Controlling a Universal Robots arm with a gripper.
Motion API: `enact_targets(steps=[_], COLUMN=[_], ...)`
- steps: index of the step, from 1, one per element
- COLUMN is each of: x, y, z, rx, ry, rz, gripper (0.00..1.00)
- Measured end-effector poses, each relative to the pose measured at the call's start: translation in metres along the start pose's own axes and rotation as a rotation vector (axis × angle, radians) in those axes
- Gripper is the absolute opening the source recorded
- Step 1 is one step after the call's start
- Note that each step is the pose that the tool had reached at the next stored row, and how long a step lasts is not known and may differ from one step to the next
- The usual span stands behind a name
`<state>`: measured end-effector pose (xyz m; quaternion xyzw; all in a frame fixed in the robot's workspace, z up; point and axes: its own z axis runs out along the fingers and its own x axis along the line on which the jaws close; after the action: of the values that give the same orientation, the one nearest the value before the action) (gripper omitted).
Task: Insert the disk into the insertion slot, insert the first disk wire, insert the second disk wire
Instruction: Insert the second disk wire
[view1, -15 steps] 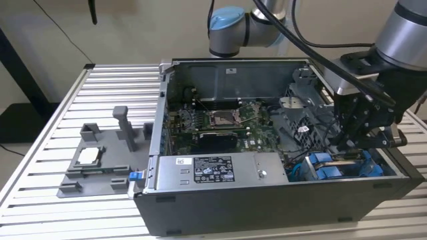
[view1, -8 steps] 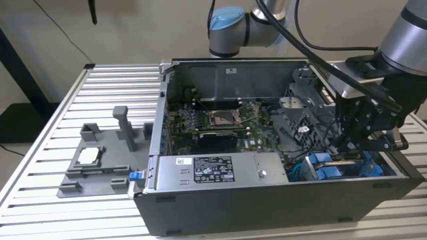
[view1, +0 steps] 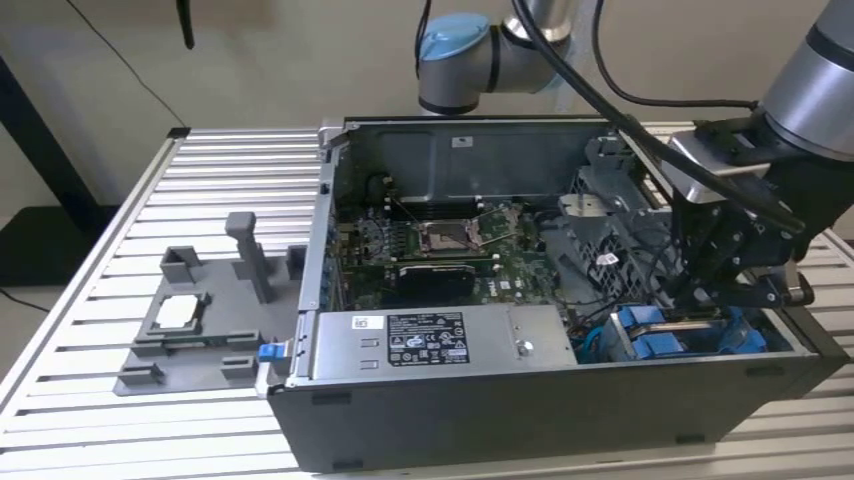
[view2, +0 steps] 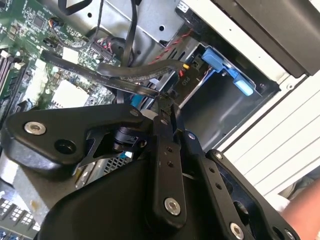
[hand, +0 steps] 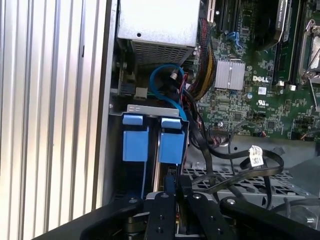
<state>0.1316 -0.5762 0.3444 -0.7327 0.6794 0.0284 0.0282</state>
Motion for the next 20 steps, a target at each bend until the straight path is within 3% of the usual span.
enact_targets(steps=[6,9,12,14,19,20], x=[0.0013,0.0027,0.0049,0.0066,0.0075,0.0074], y=[-0.003,-0.0042,-0.0048,-0.0059,-0.0077,-0.0077], z=[0.0034,0.0043,0.007,0.0089,0.0084,0.0062], rx=[-0.0115,-0.0216,-0.0273,-0.0288,-0.0282,-0.0283], ry=[-0.0079,-0.0086,-0.0087,-0.0084,-0.0155,-0.0166], rz=[0.004,0.006,0.008,0.008,0.008,0.008], gripper=[0.16,0.16,0.16,0.16,0.17,0.24])
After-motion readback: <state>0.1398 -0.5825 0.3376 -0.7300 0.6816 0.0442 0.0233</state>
